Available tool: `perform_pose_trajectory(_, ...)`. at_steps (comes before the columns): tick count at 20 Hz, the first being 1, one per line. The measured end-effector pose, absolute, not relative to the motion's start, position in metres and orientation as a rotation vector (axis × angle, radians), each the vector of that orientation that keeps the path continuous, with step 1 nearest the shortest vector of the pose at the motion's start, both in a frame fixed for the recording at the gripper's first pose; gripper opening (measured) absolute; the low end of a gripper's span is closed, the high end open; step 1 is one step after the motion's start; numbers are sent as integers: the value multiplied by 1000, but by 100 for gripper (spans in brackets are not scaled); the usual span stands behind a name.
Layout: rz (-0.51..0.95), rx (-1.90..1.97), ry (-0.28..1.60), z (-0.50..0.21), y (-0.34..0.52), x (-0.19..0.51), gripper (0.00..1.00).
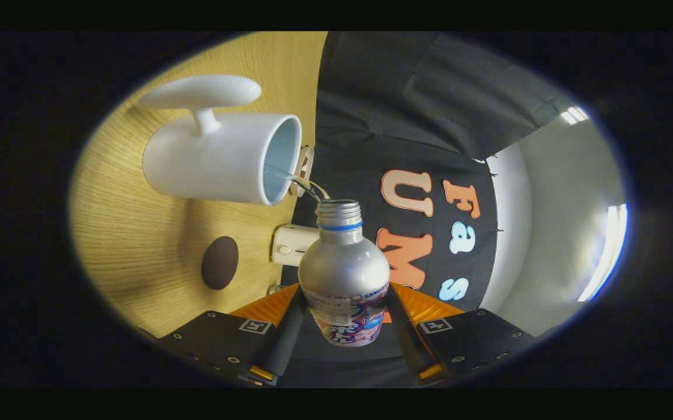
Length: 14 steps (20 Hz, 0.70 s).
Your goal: Take the bottle from table, then pour the juice into the cup, finally place the bottle on the coaster
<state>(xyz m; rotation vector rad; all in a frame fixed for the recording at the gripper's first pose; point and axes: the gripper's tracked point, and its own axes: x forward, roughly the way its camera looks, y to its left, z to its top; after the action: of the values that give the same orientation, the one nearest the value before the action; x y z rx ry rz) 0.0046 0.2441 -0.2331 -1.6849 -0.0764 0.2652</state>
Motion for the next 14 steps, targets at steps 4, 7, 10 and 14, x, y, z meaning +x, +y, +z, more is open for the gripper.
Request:
perform_pose_trajectory(4,265,-1686,-82,-231,246,5,76)
perform_pose_trajectory(7,265,-1696,-85,-228,246,5,76)
perform_pose_trajectory(10,262,-1704,-94,-225,246,8,76)
perform_pose_trajectory(14,266,-1713,-100,-221,246,13,76)
